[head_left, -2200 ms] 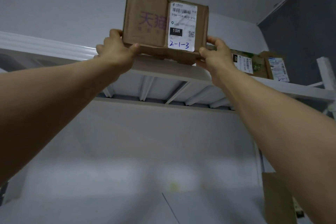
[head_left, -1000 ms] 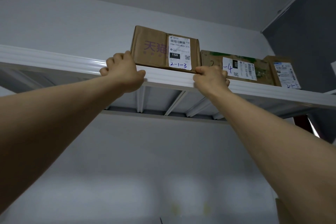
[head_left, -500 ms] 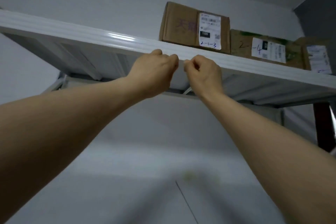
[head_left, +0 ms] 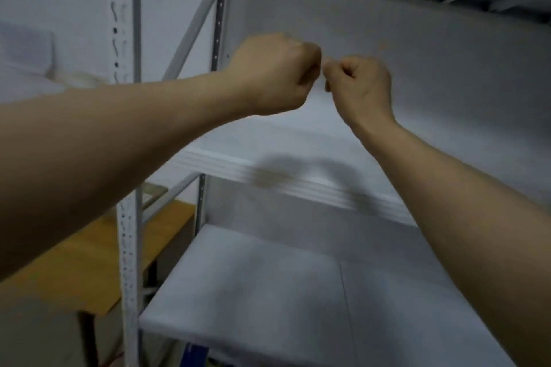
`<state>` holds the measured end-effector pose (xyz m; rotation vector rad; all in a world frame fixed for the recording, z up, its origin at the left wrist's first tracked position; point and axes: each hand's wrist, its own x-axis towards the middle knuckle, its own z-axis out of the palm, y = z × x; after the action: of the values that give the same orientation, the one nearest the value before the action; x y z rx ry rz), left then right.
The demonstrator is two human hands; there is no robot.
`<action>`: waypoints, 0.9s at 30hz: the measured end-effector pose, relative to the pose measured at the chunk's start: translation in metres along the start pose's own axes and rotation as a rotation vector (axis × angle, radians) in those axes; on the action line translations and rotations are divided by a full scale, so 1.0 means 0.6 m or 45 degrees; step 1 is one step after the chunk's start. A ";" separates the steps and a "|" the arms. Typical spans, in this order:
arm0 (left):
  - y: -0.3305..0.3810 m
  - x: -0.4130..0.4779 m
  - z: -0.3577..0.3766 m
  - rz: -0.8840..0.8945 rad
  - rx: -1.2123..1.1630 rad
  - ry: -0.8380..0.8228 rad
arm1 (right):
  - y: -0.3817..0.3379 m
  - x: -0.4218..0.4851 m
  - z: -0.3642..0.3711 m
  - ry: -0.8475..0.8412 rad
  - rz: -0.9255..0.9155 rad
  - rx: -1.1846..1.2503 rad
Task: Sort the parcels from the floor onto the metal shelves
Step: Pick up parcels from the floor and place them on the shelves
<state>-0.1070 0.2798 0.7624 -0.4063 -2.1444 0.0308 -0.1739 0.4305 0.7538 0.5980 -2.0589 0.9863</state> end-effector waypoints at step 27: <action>-0.102 -0.883 0.335 -1.711 -0.844 -1.348 | 0.168 -0.733 0.507 -1.628 1.149 0.134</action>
<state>-0.0108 0.0897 0.2338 0.9814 -2.9475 -1.5255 -0.1096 0.2829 0.2337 0.3271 -3.6151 1.3831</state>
